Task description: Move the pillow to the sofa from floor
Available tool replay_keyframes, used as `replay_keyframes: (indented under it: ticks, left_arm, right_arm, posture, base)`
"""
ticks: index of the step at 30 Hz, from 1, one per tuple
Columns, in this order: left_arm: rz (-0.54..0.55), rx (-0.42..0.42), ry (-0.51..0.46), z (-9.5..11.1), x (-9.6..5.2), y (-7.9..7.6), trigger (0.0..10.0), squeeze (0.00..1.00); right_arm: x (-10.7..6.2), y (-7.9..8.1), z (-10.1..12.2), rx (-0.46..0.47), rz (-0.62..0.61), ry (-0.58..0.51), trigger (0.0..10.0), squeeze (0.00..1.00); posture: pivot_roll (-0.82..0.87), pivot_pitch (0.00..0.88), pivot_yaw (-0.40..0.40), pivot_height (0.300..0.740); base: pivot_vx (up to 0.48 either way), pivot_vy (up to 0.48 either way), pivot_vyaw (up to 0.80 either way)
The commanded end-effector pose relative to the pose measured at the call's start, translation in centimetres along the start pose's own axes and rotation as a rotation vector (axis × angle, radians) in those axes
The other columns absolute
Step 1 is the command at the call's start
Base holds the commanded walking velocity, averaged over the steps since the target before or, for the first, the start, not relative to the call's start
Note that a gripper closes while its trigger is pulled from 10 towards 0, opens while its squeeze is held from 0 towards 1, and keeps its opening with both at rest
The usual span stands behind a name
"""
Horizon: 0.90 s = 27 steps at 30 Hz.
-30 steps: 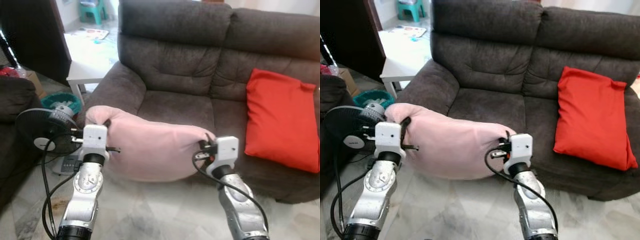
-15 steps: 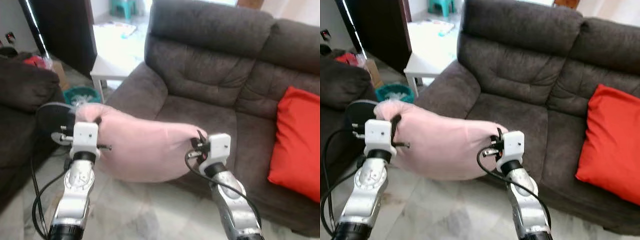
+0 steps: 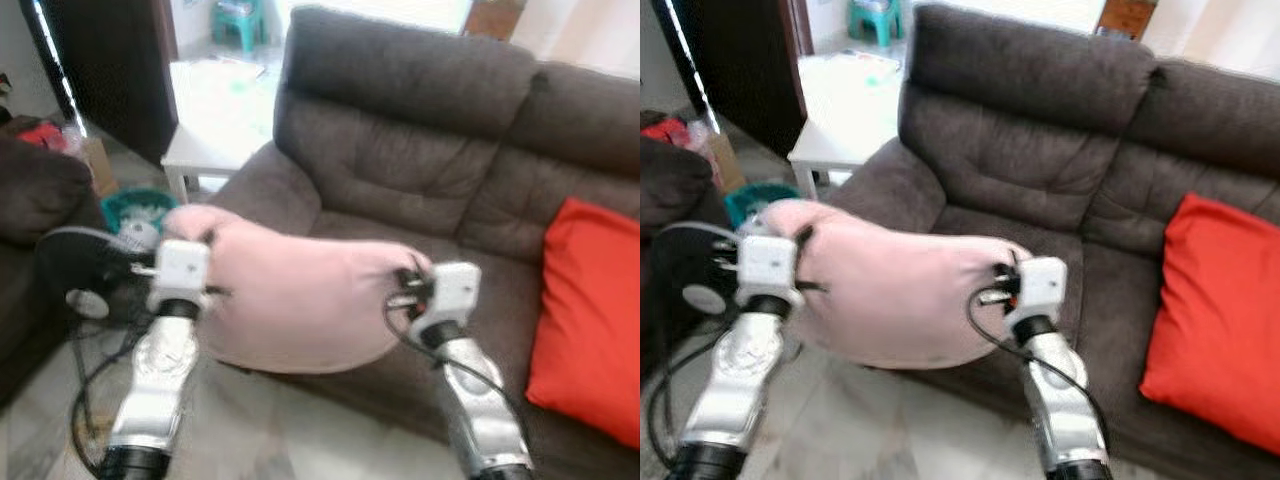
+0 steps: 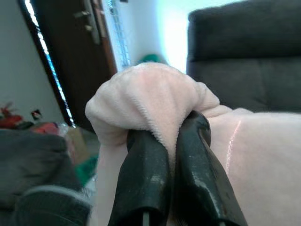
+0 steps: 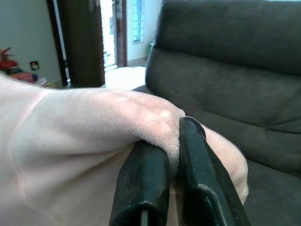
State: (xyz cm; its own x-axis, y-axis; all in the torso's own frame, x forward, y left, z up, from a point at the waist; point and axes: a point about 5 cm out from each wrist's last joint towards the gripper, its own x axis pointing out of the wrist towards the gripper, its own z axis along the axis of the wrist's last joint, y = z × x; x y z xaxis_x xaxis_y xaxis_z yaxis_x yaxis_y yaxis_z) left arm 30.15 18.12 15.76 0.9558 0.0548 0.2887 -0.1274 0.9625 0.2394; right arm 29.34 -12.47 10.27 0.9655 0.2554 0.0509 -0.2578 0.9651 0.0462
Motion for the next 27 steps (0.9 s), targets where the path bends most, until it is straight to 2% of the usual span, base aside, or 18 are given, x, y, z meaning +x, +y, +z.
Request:
replay_keyframes:
  ticks: [1, 4, 17, 22, 27]
  left_arm:
    - [-0.016, -0.022, -0.064, 1.5, 0.5, -0.8, 10.0, 0.00]
    - [-0.018, -0.022, -0.065, 1.6, 0.5, -0.9, 10.0, 0.00]
    - [-0.020, -0.027, -0.081, 2.1, 0.8, -0.8, 10.0, 0.00]
    - [-0.039, -0.040, -0.115, 3.1, 1.2, -0.8, 10.0, 0.00]
    - [-0.055, -0.053, -0.155, 4.4, 1.8, -1.0, 10.0, 0.00]
  right_arm:
    - [0.0, -1.3, 1.9, -0.027, -0.044, -0.097, 10.0, 0.00]
    - [0.0, -1.2, 1.9, -0.031, -0.042, -0.095, 10.0, 0.00]
    - [0.2, -1.4, 1.9, -0.016, -0.050, -0.090, 10.0, 0.00]
    - [0.4, -1.7, 2.6, 0.009, -0.085, -0.126, 10.0, 0.00]
    - [0.8, -2.5, 4.5, 0.025, -0.141, -0.211, 10.0, 0.00]
  posture:
    - [0.17, 0.021, -0.096, 0.740]
    - [0.17, 0.021, -0.096, 0.740]
    - [0.17, 0.020, -0.097, 0.740]
    - [0.17, 0.019, -0.095, 0.740]
    - [0.17, 0.017, -0.095, 0.740]
  base:
    - [0.386, 0.000, 0.80]
    - [0.417, 0.000, 0.80]
    - [0.424, 0.000, 0.00]
    - [0.480, 0.000, 0.00]
    - [0.407, 0.000, 0.00]
